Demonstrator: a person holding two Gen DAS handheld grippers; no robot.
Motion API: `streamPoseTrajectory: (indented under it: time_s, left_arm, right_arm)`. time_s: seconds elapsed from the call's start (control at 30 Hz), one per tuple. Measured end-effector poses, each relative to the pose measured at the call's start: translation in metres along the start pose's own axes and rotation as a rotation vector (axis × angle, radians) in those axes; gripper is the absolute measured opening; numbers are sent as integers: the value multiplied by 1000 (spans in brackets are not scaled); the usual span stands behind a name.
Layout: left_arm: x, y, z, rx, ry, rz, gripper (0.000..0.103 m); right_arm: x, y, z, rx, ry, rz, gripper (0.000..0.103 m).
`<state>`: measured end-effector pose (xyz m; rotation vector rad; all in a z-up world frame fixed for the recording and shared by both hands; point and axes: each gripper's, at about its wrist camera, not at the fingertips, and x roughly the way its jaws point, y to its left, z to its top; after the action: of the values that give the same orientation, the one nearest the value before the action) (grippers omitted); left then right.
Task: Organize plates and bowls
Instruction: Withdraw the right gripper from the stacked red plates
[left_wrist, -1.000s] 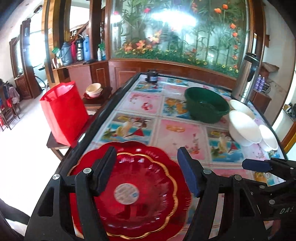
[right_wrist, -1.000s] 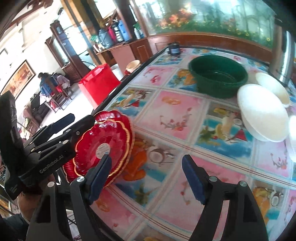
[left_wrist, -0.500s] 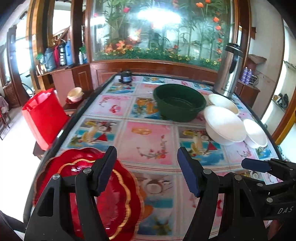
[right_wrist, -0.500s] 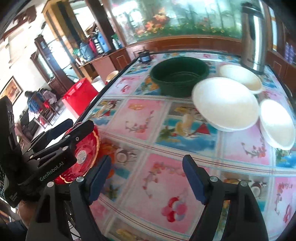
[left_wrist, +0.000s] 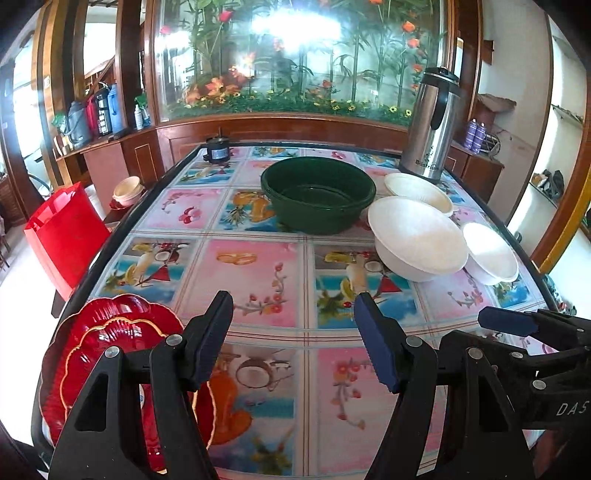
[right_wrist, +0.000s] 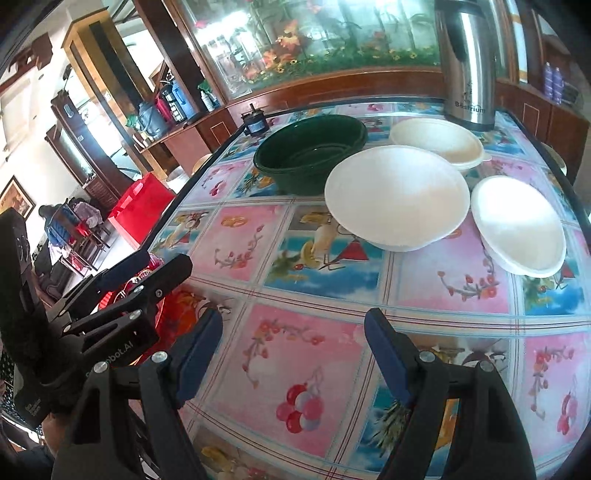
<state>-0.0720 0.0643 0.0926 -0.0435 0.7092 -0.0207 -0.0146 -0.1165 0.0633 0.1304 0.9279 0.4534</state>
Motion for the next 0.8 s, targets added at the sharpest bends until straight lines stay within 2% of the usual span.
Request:
streamPoseTrajectory:
  time_s: [0.8]
  left_arm:
    - [-10,-10,-8,-10,2,-20,69]
  right_arm:
    - [-9,-2,-6,8,-11,14,80]
